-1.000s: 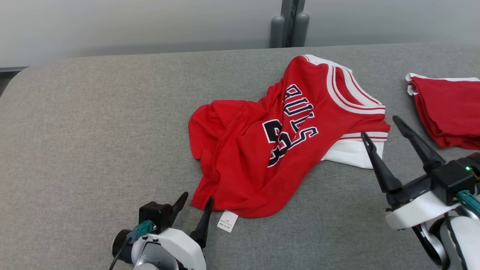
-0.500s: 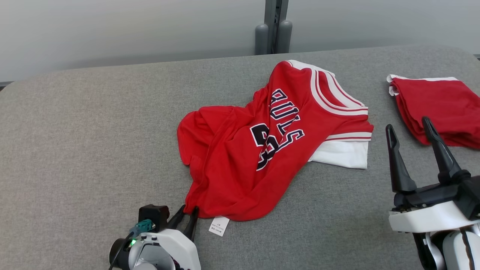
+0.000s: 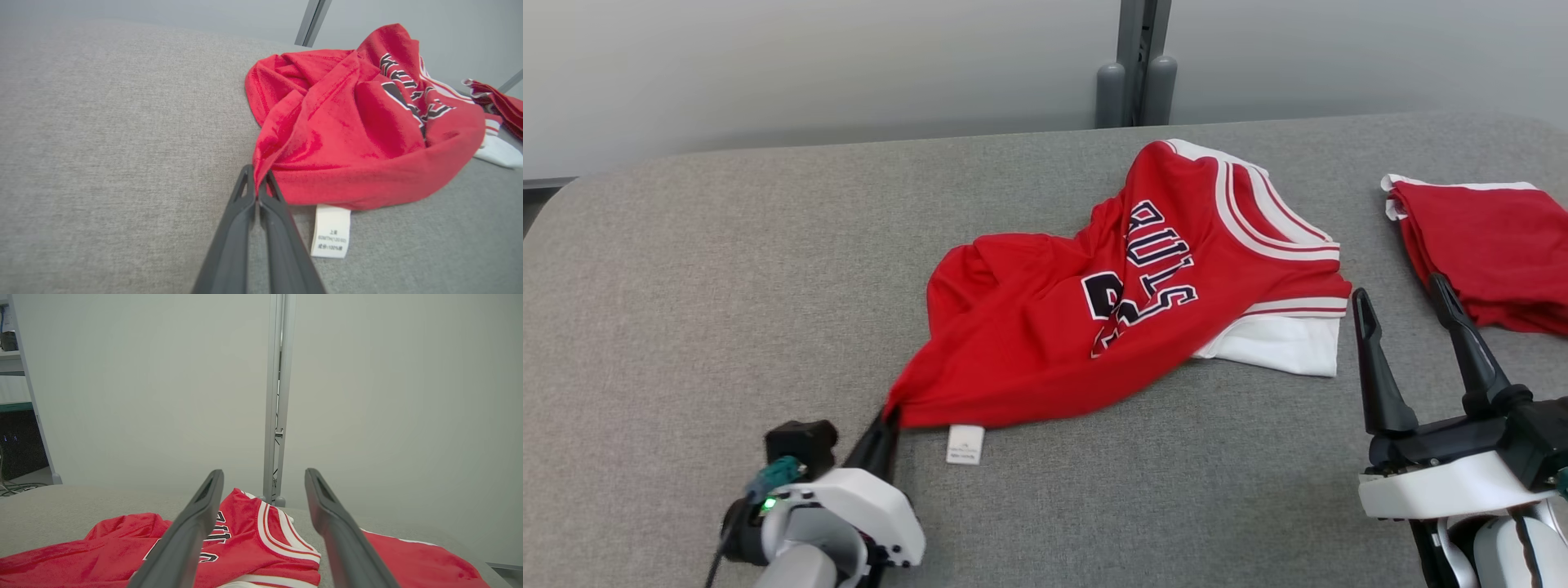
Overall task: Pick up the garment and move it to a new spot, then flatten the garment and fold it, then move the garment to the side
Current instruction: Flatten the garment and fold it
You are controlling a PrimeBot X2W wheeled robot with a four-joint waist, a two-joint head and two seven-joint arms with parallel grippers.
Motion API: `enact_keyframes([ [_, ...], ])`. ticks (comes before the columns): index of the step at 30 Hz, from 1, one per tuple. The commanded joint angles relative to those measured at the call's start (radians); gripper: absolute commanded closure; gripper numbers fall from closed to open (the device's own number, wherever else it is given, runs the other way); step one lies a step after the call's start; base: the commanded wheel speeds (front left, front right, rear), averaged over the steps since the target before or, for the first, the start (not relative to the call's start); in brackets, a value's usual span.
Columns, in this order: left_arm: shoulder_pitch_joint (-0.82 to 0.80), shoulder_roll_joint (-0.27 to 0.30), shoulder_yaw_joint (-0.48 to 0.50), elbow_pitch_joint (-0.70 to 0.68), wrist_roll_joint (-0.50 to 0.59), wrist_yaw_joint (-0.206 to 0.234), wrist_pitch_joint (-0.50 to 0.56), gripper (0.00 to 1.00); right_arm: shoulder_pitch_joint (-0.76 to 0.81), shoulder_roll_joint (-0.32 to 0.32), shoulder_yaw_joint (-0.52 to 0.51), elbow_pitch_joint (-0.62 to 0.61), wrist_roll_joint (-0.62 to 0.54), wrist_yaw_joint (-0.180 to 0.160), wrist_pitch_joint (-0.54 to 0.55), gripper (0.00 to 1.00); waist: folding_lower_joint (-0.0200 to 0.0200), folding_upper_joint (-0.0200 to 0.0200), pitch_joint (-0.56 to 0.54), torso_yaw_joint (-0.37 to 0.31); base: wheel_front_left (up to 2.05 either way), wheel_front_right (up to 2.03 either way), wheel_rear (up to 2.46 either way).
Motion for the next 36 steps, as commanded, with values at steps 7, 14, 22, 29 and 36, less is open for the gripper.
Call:
enact_keyframes([
  [7,-0.012,0.069,0.081,0.011,-0.045,0.045,0.012,1.00,0.009,-0.001,-0.041,0.029,-0.015,0.000,0.006,0.00,0.0000,-0.0001,0.012,0.011,0.00,0.00,0.00],
  [14,-0.030,0.106,0.125,0.055,-0.073,0.056,-0.001,1.00,0.027,-0.005,-0.089,0.090,-0.023,0.000,0.031,0.00,0.0000,-0.0001,0.032,0.001,0.00,0.00,0.00],
  [22,-0.050,0.090,0.128,0.065,-0.072,0.046,-0.071,0.00,0.023,0.002,-0.072,0.203,0.009,0.000,0.060,0.00,0.0000,-0.0001,0.042,0.001,0.00,0.00,0.00],
  [29,-0.031,0.070,0.115,0.003,-0.048,0.040,-0.115,0.00,-0.051,0.003,0.001,0.371,0.031,0.000,0.059,0.00,0.0000,-0.0001,0.049,0.046,0.00,0.00,0.00],
  [36,0.046,0.036,0.077,-0.127,-0.026,0.039,-0.127,0.00,-0.144,-0.004,0.037,0.542,0.045,0.000,0.046,0.00,0.0000,-0.0001,0.050,0.116,0.00,0.00,0.00],
])
